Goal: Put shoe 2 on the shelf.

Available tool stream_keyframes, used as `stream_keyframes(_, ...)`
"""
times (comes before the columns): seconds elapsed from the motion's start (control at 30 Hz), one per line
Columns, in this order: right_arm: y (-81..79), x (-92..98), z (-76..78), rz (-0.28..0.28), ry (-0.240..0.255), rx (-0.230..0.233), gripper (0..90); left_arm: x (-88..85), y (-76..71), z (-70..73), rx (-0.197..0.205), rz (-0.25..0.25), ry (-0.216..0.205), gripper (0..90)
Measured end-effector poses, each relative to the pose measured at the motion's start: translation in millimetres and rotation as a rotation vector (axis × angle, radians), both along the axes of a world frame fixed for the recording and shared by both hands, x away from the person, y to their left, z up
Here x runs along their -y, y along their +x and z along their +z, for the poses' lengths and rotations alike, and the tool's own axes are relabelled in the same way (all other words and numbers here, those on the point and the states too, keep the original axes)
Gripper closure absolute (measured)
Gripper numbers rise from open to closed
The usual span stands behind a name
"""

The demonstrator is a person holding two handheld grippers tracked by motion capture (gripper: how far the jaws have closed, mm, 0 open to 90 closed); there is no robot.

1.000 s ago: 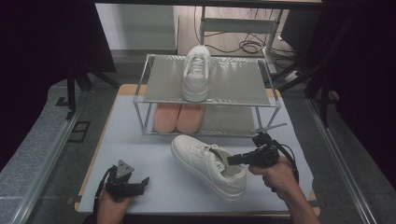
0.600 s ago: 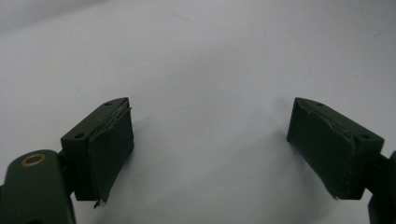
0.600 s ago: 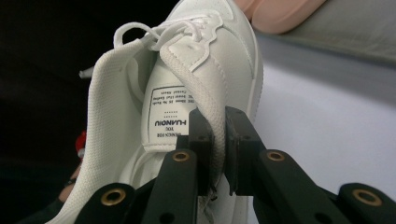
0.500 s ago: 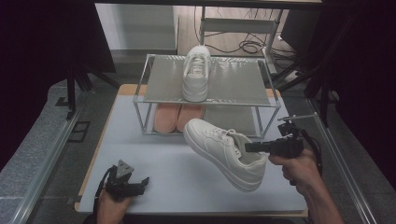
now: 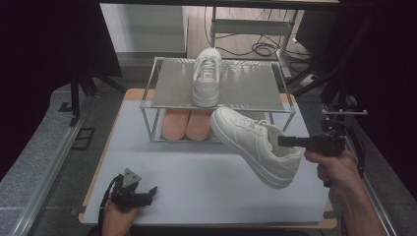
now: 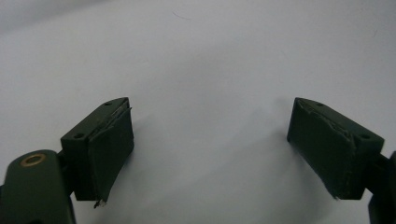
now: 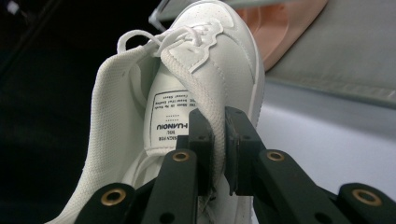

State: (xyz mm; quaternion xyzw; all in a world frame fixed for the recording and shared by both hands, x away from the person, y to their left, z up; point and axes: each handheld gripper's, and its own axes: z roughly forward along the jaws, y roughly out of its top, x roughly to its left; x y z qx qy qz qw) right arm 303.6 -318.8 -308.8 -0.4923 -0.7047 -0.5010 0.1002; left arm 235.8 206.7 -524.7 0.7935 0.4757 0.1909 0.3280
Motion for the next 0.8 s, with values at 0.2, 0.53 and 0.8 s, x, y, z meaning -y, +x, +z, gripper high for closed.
stream_keyframes(0.2,4.4,12.2,12.2,-0.051,0.019,0.011,82.7,-0.1,0.1,0.1,-0.001,-0.001,0.002,14.3)
stream_keyframes(0.53,24.2,17.0,23.9,-0.144,0.020,0.023,82.7,-0.1,0.1,0.0,-0.001,-0.001,0.001,14.3)
stream_keyframes(0.8,44.8,9.7,29.8,-0.218,0.003,0.031,82.7,-0.1,0.1,0.0,0.000,0.000,0.000,14.3)
